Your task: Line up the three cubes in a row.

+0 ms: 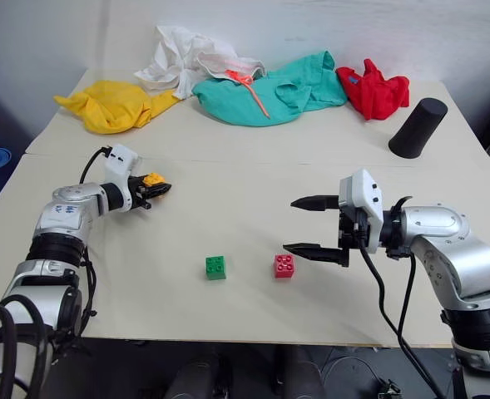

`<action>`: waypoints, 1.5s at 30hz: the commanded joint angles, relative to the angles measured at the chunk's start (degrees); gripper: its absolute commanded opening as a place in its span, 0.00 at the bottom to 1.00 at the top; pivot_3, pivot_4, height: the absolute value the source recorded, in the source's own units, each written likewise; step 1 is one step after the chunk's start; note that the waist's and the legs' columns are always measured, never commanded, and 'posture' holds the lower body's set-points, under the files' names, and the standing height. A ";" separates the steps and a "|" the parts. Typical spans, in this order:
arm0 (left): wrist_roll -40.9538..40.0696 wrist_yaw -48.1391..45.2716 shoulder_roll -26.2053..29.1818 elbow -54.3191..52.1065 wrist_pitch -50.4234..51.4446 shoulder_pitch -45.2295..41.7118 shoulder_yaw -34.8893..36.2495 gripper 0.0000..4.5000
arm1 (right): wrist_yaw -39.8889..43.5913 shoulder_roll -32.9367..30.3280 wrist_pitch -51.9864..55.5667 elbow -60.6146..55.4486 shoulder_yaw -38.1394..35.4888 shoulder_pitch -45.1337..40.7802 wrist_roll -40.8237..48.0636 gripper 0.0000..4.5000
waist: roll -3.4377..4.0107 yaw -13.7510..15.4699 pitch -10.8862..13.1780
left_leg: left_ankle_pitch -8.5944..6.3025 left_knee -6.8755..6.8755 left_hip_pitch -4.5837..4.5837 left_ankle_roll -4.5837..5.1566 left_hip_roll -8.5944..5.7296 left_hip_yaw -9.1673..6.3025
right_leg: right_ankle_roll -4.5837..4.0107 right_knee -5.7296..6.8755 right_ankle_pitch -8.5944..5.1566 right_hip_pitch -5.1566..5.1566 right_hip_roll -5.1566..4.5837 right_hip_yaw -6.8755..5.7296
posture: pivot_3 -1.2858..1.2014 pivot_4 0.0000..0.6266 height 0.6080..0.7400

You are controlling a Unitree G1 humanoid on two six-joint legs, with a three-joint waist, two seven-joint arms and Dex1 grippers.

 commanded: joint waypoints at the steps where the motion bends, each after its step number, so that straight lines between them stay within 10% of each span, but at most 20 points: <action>1: -2.40 -6.91 2.43 -8.63 0.77 2.25 -0.06 0.34 | 0.72 0.17 -1.31 -1.20 -0.30 -1.11 -0.05 1.00 | 0.00 0.01 0.00 | 0.00 0.00 0.00 0.00 0.00 0.00 | 0.00 0.00 0.00 0.00 0.00 0.00 | 0.52 0.24 1.00; 13: -10.69 -41.99 22.86 -47.23 -4.59 28.37 -4.68 0.34 | 6.42 -2.89 -3.98 -1.32 -0.14 1.85 -2.45 1.00 | 0.01 -1.06 0.00 | 0.00 -0.01 0.02 -0.03 0.07 -0.02 | -0.01 -0.07 -0.01 0.02 -0.13 0.53 | 0.52 0.24 1.00; 36: -6.74 -40.01 20.09 -36.35 -17.30 29.91 -6.57 0.34 | 3.90 -2.82 -2.94 -2.96 -0.39 3.58 -1.71 1.00 | 0.01 -1.19 0.00 | -0.02 -0.02 0.01 0.00 0.06 -0.04 | -0.01 -0.07 -0.01 0.02 -0.21 0.59 | 0.52 0.24 1.00; 45: -5.69 -39.63 21.17 -34.07 -18.36 30.56 -6.73 0.94 | 3.71 -2.17 -2.74 -3.12 0.33 3.11 -1.59 1.00 | 0.01 -1.10 0.00 | -0.02 -0.02 0.04 0.00 0.06 -0.04 | -0.01 -0.06 -0.01 0.02 -0.22 0.59 | 0.52 0.24 1.00</action>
